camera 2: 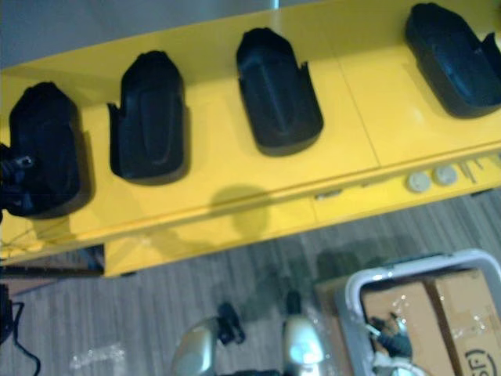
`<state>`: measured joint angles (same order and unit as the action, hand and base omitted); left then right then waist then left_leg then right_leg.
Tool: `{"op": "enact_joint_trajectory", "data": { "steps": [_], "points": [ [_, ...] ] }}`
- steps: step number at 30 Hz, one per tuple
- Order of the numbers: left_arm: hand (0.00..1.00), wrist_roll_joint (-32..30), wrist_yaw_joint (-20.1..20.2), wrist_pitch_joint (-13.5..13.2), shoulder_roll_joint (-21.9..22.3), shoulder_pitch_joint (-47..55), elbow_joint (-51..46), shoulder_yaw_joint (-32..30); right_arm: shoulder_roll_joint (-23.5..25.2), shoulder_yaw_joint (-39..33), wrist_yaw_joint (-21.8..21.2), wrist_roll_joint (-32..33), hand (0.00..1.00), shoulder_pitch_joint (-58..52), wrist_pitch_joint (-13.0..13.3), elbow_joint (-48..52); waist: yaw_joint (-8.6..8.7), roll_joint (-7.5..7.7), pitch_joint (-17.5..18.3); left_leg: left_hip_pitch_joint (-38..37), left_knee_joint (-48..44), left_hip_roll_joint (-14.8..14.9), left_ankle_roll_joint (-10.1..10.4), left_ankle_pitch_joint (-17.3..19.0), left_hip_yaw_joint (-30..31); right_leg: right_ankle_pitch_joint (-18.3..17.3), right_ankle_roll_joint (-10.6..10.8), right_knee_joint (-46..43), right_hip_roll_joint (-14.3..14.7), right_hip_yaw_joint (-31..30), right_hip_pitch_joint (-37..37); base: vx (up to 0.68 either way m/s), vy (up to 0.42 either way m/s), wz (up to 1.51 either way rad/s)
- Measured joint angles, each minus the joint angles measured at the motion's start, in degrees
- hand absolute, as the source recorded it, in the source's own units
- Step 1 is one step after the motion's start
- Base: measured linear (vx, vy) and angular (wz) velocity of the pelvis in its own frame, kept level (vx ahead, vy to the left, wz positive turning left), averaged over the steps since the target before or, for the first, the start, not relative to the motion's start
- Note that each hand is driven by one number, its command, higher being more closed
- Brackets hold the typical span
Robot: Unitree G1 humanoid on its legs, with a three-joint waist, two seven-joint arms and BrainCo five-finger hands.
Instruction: Walk over and take plastic housings, then place them on the shelf
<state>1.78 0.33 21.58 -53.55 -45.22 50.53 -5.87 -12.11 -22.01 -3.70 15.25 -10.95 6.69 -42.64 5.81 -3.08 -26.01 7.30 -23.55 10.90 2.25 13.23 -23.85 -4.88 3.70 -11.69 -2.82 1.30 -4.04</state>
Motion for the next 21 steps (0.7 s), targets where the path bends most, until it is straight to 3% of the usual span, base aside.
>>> {"op": "enact_joint_trajectory", "data": {
  "steps": [3,6,7,8,11,12,13,16,19,21],
  "points": [
    [0.00,-2.2,-5.4,0.2,0.0,-1.1,0.0,0.3,0.3,-0.1,0.1,0.0,0.00,-0.1,0.1,-0.1,-0.03,0.00,0.0,0.3,-0.6,0.1,-0.1,0.2,0.4,-0.2,0.0,-0.4,0.0,0.2,0.0,-0.01,0.009,0.06],
    [0.00,-2.1,-16.7,-0.3,0.0,-3.1,-0.9,0.3,0.9,0.0,1.3,-0.2,0.00,-0.4,2.4,-1.1,-0.32,0.02,0.0,0.8,-0.8,0.0,-0.1,0.2,1.3,-0.2,0.0,-0.4,0.0,0.6,0.0,0.00,0.013,0.09],
    [0.00,-1.4,-21.9,-1.0,0.0,-3.1,-2.8,0.2,1.6,0.4,3.8,-0.6,0.00,-0.6,4.3,-0.7,-0.47,0.02,0.0,0.8,-0.6,-0.1,-0.1,0.2,1.3,-0.3,0.1,-0.4,0.0,0.7,0.0,0.00,0.000,0.00],
    [0.00,0.3,-27.3,-2.6,0.0,-3.1,-5.2,0.2,2.7,2.2,9.4,-3.0,0.00,-1.1,6.5,0.9,-0.56,0.02,0.0,0.7,-0.5,-0.2,-0.1,0.1,1.4,-0.3,0.1,-0.4,-0.1,0.7,0.0,0.00,0.000,0.00],
    [0.00,1.1,-35.4,-6.4,0.0,-2.9,-10.6,-0.5,4.7,6.3,21.1,-5.7,0.00,-3.0,7.4,10.8,-0.49,0.07,0.1,0.2,0.6,-0.7,-0.2,-0.3,1.1,-0.3,0.1,-0.3,-0.4,0.5,0.1,0.01,0.004,-0.02],
    [0.00,2.8,-38.0,-9.5,0.0,-2.0,-13.0,-1.1,5.4,6.5,28.3,-8.4,0.00,-3.1,7.2,15.4,-0.36,0.14,0.4,-0.6,1.8,-1.3,-0.3,-0.7,0.7,-0.3,0.1,-0.1,-0.7,0.3,0.2,0.03,0.010,-0.12],
    [0.00,3.0,-39.5,-12.4,0.3,-0.2,-14.6,-2.7,5.4,6.0,33.9,-10.6,0.00,-3.1,7.1,19.2,-0.32,0.31,1.2,-1.7,3.5,-1.9,-0.3,-1.3,-0.3,-0.3,0.1,0.2,-1.1,0.0,0.4,0.04,0.010,-0.17],
    [0.00,3.8,-41.0,-18.1,2.6,5.6,-19.0,-7.3,5.6,2.1,41.9,-15.3,0.00,-4.8,7.0,27.6,-0.22,0.60,4.4,-6.0,7.6,-3.0,0.4,-2.3,-1.5,-0.1,0.2,2.8,-1.3,-0.5,3.4,0.12,-0.021,-0.14],
    [0.00,4.6,-41.2,-20.3,5.3,12.5,-25.4,-10.5,5.5,-1.9,45.1,-19.5,0.00,-7.5,7.1,34.4,-0.02,1.04,10.6,-8.7,11.7,-3.5,1.3,-3.1,-2.1,-0.1,0.2,5.2,-1.0,-0.9,5.2,0.17,-0.051,-0.09],
    [0.00,4.7,-40.5,-20.7,6.8,14.1,-29.2,-12.5,5.5,-4.3,45.1,-20.0,0.00,-8.6,7.5,38.8,0.23,1.18,11.2,-11.2,13.8,-3.8,1.5,-3.7,-2.2,-0.1,0.2,5.4,-0.8,-0.5,6.9,0.15,-0.042,0.01]
  ]
}}
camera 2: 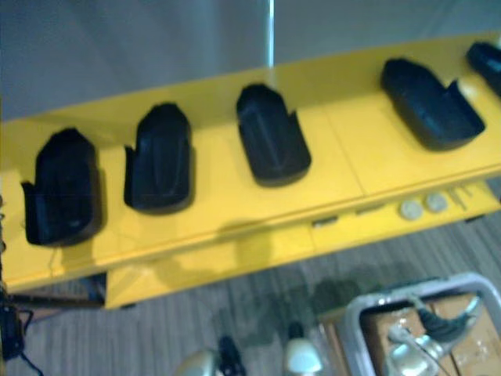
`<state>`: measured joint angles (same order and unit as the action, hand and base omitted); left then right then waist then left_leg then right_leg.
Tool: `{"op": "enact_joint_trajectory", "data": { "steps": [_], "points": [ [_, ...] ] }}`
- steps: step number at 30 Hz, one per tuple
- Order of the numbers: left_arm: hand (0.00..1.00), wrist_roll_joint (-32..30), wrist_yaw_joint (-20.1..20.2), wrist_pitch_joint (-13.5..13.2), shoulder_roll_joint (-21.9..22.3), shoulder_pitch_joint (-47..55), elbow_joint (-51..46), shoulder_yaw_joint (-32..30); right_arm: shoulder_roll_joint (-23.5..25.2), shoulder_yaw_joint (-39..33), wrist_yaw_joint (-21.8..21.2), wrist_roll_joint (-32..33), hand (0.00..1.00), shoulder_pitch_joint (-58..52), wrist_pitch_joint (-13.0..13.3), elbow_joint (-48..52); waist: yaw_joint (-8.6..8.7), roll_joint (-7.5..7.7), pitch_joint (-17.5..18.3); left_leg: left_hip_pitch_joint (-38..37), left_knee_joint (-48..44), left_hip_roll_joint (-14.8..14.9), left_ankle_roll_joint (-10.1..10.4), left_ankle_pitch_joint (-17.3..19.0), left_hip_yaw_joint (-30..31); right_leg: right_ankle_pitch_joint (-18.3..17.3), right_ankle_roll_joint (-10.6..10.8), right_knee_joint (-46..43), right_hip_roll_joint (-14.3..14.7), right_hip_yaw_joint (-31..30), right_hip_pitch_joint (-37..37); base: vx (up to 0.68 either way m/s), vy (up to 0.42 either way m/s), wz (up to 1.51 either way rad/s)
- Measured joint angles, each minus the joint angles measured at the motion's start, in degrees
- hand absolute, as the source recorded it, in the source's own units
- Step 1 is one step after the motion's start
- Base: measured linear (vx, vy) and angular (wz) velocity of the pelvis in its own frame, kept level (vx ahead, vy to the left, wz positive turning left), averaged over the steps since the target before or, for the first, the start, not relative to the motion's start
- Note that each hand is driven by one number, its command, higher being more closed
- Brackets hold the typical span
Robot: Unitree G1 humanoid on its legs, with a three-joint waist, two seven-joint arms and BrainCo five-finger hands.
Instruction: Walk over and take plastic housings, then place them on the shelf
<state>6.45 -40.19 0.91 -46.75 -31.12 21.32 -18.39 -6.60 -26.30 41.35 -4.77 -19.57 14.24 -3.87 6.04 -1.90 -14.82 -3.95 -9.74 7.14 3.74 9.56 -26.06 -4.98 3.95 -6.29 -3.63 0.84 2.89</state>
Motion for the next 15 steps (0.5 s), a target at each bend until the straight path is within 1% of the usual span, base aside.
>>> {"op": "enact_joint_trajectory", "data": {
  "steps": [1,2,3,4,5,6,7,8,9,10,11,12,13,14,15],
  "points": [
    [0.00,0.0,0.6,-0.1,0.6,0.6,-1.8,-1.2,-0.1,-0.8,-1.0,0.2,0.00,-0.8,1.4,2.1,0.30,0.08,0.6,-0.7,0.9,-0.1,0.1,-0.3,0.2,0.0,0.0,0.0,0.0,0.5,0.4,0.07,-0.020,0.04],
    [0.00,0.0,1.1,-0.1,0.6,2.1,-4.2,-2.6,-0.1,-1.0,-3.4,1.6,0.00,-1.2,2.8,5.0,0.91,0.34,1.6,-1.2,2.1,-0.3,0.2,-0.7,0.1,0.0,0.0,0.0,0.1,0.7,0.4,0.05,-0.012,0.05],
    [0.00,0.0,1.9,-0.2,0.8,2.6,-5.2,-3.2,0.0,-1.0,-6.3,3.7,0.00,-1.6,3.4,6.5,1.06,0.46,2.0,-1.4,2.5,-0.4,0.2,-0.8,0.1,0.0,0.0,0.0,0.1,0.7,0.4,0.07,-0.007,-0.03],
    [0.00,0.4,3.3,-0.2,1.1,2.9,-6.8,-3.8,-0.3,-0.1,-12.0,7.1,0.00,-2.4,3.4,9.1,1.07,0.71,2.4,-2.2,3.5,-0.6,0.1,-1.2,0.0,0.0,0.0,0.1,0.1,0.8,0.8,0.05,0.003,-0.02],
    [0.00,0.7,5.4,-0.2,1.3,3.3,-7.5,-3.9,-0.3,1.7,-18.8,11.2,0.00,-3.2,2.8,10.7,1.17,0.94,2.6,-2.8,3.7,-0.8,-0.1,-1.3,0.1,0.1,0.1,0.3,0.0,0.9,1.4,0.04,0.010,-0.03],
    [0.00,1.6,6.7,-0.2,1.3,3.8,-7.8,-3.9,-0.5,2.9,-21.9,12.8,0.00,-3.5,2.2,10.8,1.15,1.08,2.8,-2.9,3.8,-0.8,-0.1,-1.3,0.1,0.1,0.1,0.4,0.0,1.0,1.5,0.00,0.000,0.00],
    [0.00,2.6,8.3,-0.2,1.4,4.6,-8.2,-3.9,-0.6,5.1,-25.5,13.8,0.00,-3.9,0.7,10.6,1.14,1.20,3.2,-2.9,4.0,-0.9,-0.1,-1.3,0.2,0.1,0.2,0.8,-0.1,1.1,1.7,0.01,0.000,0.14],
    [0.00,4.9,11.4,-0.9,2.8,5.8,-8.9,-3.9,-0.5,8.8,-30.4,14.2,0.00,-4.9,-2.2,9.8,1.10,1.18,3.4,-3.0,4.2,-1.2,-0.3,-1.4,0.8,0.2,0.3,1.6,-0.4,2.6,2.5,0.00,-0.009,0.20],
    [0.00,5.1,12.7,-1.4,3.3,6.9,-9.3,-3.9,-0.6,10.3,-32.0,14.4,0.00,-5.1,-3.3,9.0,1.00,1.12,3.4,-3.0,4.2,-1.2,-0.3,-1.4,1.1,0.2,0.3,1.8,-0.5,3.2,2.8,0.00,-0.018,0.32],
    [0.00,5.7,14.8,-2.1,4.4,8.9,-10.7,-3.8,-0.5,12.9,-33.8,15.2,0.00,-5.1,-4.8,6.4,0.96,1.07,3.5,-3.0,4.3,-1.4,-0.5,-1.5,1.9,0.2,0.3,2.1,-0.6,4.1,3.3,-0.01,-0.010,0.26],
    [0.00,7.3,17.2,-3.0,5.7,11.3,-13.3,-3.8,-0.5,14.7,-34.5,16.8,0.00,-4.8,-6.4,2.8,0.58,0.92,3.7,-2.9,4.4,-1.5,-0.7,-1.7,2.2,0.2,0.3,2.1,-0.7,4.4,3.4,-0.01,-0.006,0.26],
    [0.00,7.4,18.6,-3.5,6.4,12.5,-14.7,-3.8,-0.4,15.3,-34.5,17.5,0.00,-4.6,-7.0,0.9,0.33,0.84,3.7,-2.8,4.4,-1.6,-0.8,-1.8,2.4,0.2,0.3,2.1,-0.9,5.0,3.5,-0.01,-0.007,0.32],
    [0.00,8.7,20.9,-4.1,7.9,14.3,-17.7,-3.3,-0.2,15.8,-34.1,17.4,0.00,-4.6,-8.0,-2.6,0.10,0.54,3.9,-2.5,4.5,-2.0,-1.0,-2.0,3.7,0.2,0.3,2.4,-1.2,6.3,4.0,0.00,-0.010,0.38],
    [0.00,9.2,21.9,-4.3,8.4,15.2,-19.2,-2.9,0.0,15.8,-33.9,17.3,0.00,-4.6,-8.3,-4.2,0.08,0.31,4.0,-2.3,4.7,-2.1,-1.0,-2.0,4.4,0.2,0.3,2.6,-1.3,7.1,4.3,-0.01,-0.007,0.47],
    [0.00,10.2,24.3,-4.9,9.7,17.4,-22.5,-2.8,0.2,15.8,-33.7,17.2,0.00,-4.6,-8.5,-6.7,-0.24,-0.12,4.4,-2.2,5.3,-2.3,-1.1,-2.4,5.0,0.2,0.3,2.6,-1.4,7.4,4.2,0.00,0.012,0.31]
  ]
}}
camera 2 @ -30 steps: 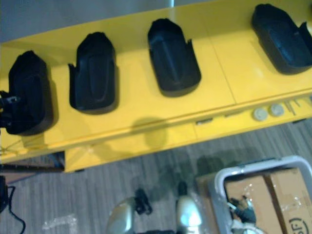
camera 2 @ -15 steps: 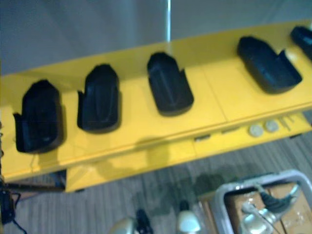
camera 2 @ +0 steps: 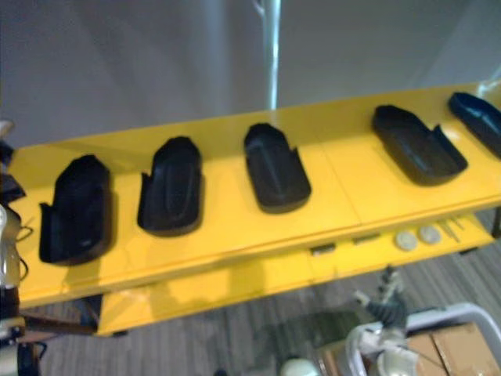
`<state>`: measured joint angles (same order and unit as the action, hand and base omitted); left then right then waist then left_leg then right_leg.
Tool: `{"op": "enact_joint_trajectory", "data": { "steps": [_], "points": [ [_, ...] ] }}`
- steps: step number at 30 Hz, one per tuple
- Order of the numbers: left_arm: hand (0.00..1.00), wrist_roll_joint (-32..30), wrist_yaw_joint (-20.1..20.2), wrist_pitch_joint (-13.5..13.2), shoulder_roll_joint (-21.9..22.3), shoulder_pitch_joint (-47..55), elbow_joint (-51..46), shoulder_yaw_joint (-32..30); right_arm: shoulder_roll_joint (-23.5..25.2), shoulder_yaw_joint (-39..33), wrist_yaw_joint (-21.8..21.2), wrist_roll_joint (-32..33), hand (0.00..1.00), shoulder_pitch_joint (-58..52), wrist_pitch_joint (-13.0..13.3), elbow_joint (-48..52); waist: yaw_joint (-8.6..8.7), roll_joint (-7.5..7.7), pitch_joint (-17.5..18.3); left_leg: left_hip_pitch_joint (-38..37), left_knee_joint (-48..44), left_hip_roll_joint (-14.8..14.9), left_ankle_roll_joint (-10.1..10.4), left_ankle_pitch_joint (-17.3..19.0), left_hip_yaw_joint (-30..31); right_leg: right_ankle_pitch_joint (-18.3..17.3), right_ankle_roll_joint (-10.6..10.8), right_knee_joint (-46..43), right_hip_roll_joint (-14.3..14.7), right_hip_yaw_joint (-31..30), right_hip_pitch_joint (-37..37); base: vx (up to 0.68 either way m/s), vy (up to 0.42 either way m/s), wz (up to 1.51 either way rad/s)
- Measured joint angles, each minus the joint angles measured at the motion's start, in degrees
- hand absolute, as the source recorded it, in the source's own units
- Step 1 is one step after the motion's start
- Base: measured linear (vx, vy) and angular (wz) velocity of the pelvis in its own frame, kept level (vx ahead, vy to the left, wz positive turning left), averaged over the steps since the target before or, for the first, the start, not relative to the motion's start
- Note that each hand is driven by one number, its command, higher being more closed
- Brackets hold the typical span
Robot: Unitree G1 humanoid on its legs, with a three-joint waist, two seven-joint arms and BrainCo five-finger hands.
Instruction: Walk over and take plastic housings, then place them on the shelf
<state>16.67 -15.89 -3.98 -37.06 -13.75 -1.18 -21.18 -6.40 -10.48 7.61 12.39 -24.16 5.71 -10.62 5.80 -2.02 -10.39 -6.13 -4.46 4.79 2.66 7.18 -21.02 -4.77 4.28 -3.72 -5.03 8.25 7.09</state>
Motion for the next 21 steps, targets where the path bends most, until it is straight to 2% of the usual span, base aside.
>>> {"op": "enact_joint_trajectory", "data": {
  "steps": [2,3,4,7,10,13,14,16,19,21],
  "points": [
    [0.00,1.8,3.8,-1.1,1.4,3.4,-4.8,0.0,0.3,0.1,0.1,0.0,0.00,0.2,-0.7,-2.6,-0.69,-0.35,0.2,0.2,0.0,-0.1,-0.1,-0.1,0.3,0.1,0.1,0.1,-0.1,1.1,0.0,-0.02,0.006,0.15],
    [0.00,5.0,7.8,-1.6,3.7,7.6,-10.7,0.1,0.4,0.8,0.6,-1.5,0.00,0.5,-1.6,-6.3,-1.51,-0.51,0.4,0.4,0.0,-0.2,-0.1,-0.2,0.7,0.1,0.1,0.2,-0.1,1.6,0.2,-0.05,-0.020,0.27],
    [0.00,6.5,10.5,-1.7,5.9,10.8,-14.3,0.2,0.9,1.0,1.6,-3.9,0.00,0.4,-2.0,-9.0,-1.57,-0.72,0.8,1.2,0.0,-0.3,-0.2,-0.5,1.9,0.3,0.2,0.5,-0.2,2.9,0.1,-0.06,-0.023,0.31],
    [0.00,10.2,15.5,-1.8,9.3,17.6,-19.2,1.5,1.4,1.0,3.2,-5.3,0.00,0.4,-2.5,-15.0,-2.04,-0.95,1.1,2.1,-0.1,-0.6,-0.2,-1.0,3.2,0.5,0.2,0.9,-0.4,4.2,0.2,-0.06,-0.015,0.25],
    [0.00,11.2,19.9,-1.8,13.1,22.1,-21.2,2.0,1.4,0.0,4.0,-5.4,0.00,1.3,-2.6,-20.3,-2.40,-1.43,0.5,3.9,-2.0,-1.0,-0.6,-1.0,4.6,0.5,0.2,0.6,-1.0,5.2,-0.2,-0.07,0.002,0.21],
    [0.00,11.5,21.1,-2.2,13.9,22.2,-22.7,3.4,0.6,-1.1,4.4,-5.4,0.00,5.0,-2.4,-24.8,-2.27,-2.54,-3.4,6.9,-6.1,-0.7,-1.6,-0.3,5.9,-0.3,-0.6,-3.2,-1.6,6.0,-2.5,-0.19,0.032,0.22],
    [0.00,11.5,21.2,-2.8,13.9,22.2,-23.7,3.8,0.4,-2.3,5.0,-5.2,0.00,7.6,-1.8,-26.6,-2.51,-2.78,-6.0,8.7,-7.9,-1.2,-1.9,-0.1,6.2,-2.1,-0.3,-6.3,-2.5,6.1,-4.6,-0.25,0.041,0.07],
    [0.00,11.5,21.3,-3.1,14.4,22.2,-23.8,4.6,-0.5,-2.8,5.0,-4.6,0.00,9.7,-1.7,-28.5,-2.55,-3.50,-8.2,9.8,-8.3,-1.5,-1.9,-0.1,6.4,-2.9,-0.2,-8.8,-3.4,6.1,-6.5,-0.28,0.044,0.09],
    [0.00,11.7,21.4,-3.7,15.2,22.2,-24.0,5.5,-0.9,-3.0,5.0,-3.5,0.00,10.6,-0.6,-30.8,-2.60,-3.92,-9.4,10.7,-7.6,-2.3,-1.9,-0.7,6.9,-3.7,-0.5,-10.1,-4.3,6.8,-8.1,-0.17,0.026,0.15],
    [0.00,11.9,22.1,-4.9,15.1,22.2,-24.9,6.7,-0.9,-3.0,4.8,-3.2,0.00,11.0,0.1,-31.8,-2.28,-3.88,-9.5,11.7,-6.7,-2.8,-1.7,-1.5,7.7,-3.7,-0.5,-10.3,-4.7,7.6,-9.1,-0.08,0.007,0.23]
  ]
}}
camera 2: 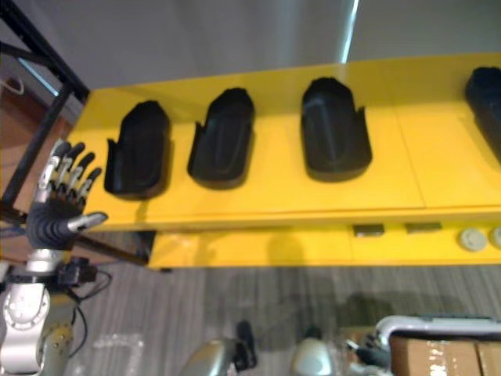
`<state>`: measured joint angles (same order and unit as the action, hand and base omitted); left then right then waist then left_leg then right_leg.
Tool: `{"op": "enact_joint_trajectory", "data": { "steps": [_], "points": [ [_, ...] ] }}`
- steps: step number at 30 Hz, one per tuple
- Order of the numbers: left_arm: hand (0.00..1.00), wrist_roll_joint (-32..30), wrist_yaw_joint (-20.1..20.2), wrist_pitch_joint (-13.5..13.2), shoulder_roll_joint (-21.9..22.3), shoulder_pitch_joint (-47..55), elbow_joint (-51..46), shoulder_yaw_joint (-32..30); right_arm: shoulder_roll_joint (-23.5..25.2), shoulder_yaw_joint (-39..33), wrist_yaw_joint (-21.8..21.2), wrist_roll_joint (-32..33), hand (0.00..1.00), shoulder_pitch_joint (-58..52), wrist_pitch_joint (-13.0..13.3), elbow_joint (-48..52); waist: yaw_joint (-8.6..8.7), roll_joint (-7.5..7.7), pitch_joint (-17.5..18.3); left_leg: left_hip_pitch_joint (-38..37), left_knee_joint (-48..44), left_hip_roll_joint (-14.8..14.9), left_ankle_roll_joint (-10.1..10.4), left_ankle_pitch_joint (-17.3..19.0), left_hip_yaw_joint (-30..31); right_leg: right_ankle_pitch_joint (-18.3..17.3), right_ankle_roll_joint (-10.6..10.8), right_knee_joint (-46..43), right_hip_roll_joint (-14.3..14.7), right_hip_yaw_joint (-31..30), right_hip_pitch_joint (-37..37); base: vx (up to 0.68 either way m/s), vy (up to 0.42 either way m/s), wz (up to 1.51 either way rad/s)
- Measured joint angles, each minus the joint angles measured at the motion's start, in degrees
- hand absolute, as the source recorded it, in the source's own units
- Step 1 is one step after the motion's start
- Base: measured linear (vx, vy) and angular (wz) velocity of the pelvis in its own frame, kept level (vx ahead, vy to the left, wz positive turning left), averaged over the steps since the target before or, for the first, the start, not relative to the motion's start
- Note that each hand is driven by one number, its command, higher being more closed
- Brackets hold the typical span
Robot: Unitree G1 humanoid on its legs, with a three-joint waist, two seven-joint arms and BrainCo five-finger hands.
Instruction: Walk over and take plastic housings, then place them on the shelf
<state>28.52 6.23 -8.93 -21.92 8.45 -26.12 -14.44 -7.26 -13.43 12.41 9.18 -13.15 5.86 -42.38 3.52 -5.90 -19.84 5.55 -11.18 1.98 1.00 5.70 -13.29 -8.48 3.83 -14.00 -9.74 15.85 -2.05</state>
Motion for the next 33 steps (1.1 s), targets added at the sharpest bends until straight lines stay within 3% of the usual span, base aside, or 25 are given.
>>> {"op": "enact_joint_trajectory", "data": {
  "steps": [1,6,15,20,28,33],
  "points": [
    [0.00,0.5,0.9,-1.0,0.0,0.0,-0.1,1.2,-0.1,0.0,-0.1,0.6,0.00,0.7,0.4,-1.2,-0.02,0.18,-0.1,0.0,1.3,-0.4,0.1,-0.7,0.1,0.0,0.0,-0.3,-0.3,0.0,-0.7,-0.03,0.001,0.11],
    [0.00,1.6,1.2,-0.9,0.0,0.0,1.0,5.9,-0.5,0.0,-1.4,2.4,0.00,2.5,0.6,-3.6,-0.37,0.20,-0.1,-0.4,4.1,-1.1,-0.3,-3.0,-1.1,0.7,0.9,-0.2,-0.8,-0.4,-1.8,0.07,-0.016,-0.03],
    [0.00,0.2,0.0,-0.3,0.9,-0.6,6.1,9.2,-0.8,0.0,-2.5,2.3,0.00,3.4,0.6,-3.6,-0.03,-0.15,-1.3,-2.5,4.8,-1.3,-0.3,-3.0,-2.5,0.7,0.9,0.6,-0.7,-1.9,-0.5,0.08,-0.016,-0.08],
    [0.00,-0.8,-5.8,1.0,2.5,-3.7,11.1,10.6,-1.0,0.1,-2.7,2.4,0.00,3.5,0.5,-3.7,0.40,-0.94,-2.1,-2.5,5.5,-1.1,-0.3,-2.7,-2.8,0.7,0.9,0.6,-0.4,-2.1,-1.0,-0.02,0.002,-0.04],
    [0.00,-2.6,-12.6,1.7,2.7,-9.8,16.8,11.2,-0.7,0.2,-3.7,2.5,0.00,3.5,-0.1,-4.2,0.54,0.65,-3.2,-2.3,4.7,-0.7,-0.3,-2.4,-3.4,0.7,0.9,0.1,-0.1,-3.0,-1.5,-0.02,-0.006,-0.05],
    [0.00,-2.6,-14.0,2.0,2.7,-12.9,17.9,11.9,-0.2,0.0,-3.7,3.6,0.00,3.5,-1.0,-4.3,0.64,1.56,-3.7,-2.0,4.3,-0.7,-0.5,-2.1,-3.8,0.8,1.0,0.0,-0.2,-3.3,-1.8,0.00,-0.001,-0.01]
  ]
}}
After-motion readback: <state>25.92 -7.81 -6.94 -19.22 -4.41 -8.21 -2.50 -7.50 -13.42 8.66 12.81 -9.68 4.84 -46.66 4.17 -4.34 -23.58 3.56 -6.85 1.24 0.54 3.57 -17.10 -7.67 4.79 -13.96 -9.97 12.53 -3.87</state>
